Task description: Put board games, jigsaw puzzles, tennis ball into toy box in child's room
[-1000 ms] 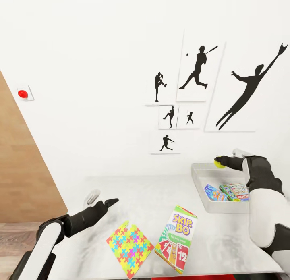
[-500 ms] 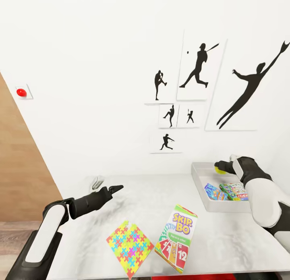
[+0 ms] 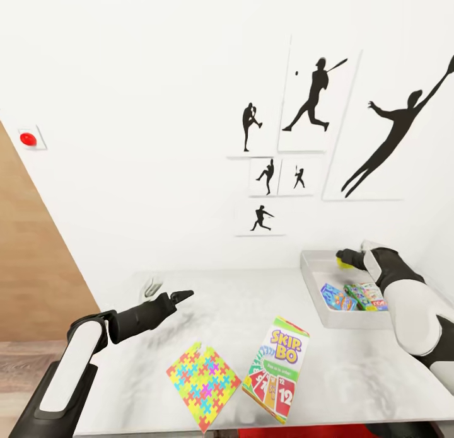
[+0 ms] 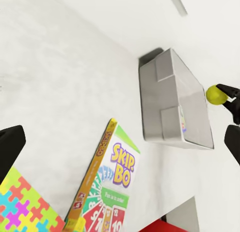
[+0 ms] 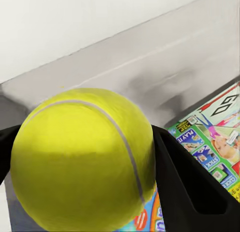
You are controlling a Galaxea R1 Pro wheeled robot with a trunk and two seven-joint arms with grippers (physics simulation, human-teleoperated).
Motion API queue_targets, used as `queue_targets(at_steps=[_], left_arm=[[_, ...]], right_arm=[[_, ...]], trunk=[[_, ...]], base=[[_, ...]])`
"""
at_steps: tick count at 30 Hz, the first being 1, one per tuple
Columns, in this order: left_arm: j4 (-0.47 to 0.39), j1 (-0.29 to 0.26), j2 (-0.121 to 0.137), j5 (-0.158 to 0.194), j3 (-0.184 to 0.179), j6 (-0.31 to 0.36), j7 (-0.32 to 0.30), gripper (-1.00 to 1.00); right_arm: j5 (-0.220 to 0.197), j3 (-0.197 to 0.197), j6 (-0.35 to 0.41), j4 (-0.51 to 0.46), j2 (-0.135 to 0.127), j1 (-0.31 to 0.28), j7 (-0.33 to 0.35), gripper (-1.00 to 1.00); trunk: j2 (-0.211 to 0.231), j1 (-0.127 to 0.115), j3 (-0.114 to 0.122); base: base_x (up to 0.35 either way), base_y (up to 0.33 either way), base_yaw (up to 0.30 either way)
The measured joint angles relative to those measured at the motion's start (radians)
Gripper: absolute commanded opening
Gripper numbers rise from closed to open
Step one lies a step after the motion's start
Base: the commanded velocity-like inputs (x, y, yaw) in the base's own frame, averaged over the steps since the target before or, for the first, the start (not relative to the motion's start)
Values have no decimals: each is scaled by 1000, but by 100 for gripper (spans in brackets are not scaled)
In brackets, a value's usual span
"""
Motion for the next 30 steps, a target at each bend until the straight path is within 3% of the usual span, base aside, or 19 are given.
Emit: queue_targets(at_steps=[5, 30], left_arm=[[0, 5, 0, 0, 0, -1, -1, 100], [-2, 9, 0, -2, -13, 1, -2, 100]], right_arm=[[-3, 0, -52, 10, -6, 0, 2, -100], [-8, -1, -62, 11, -13, 0, 7, -100]], trunk=[[0, 0, -8], [0, 0, -48]], base=[[0, 0, 0], [0, 0, 0]])
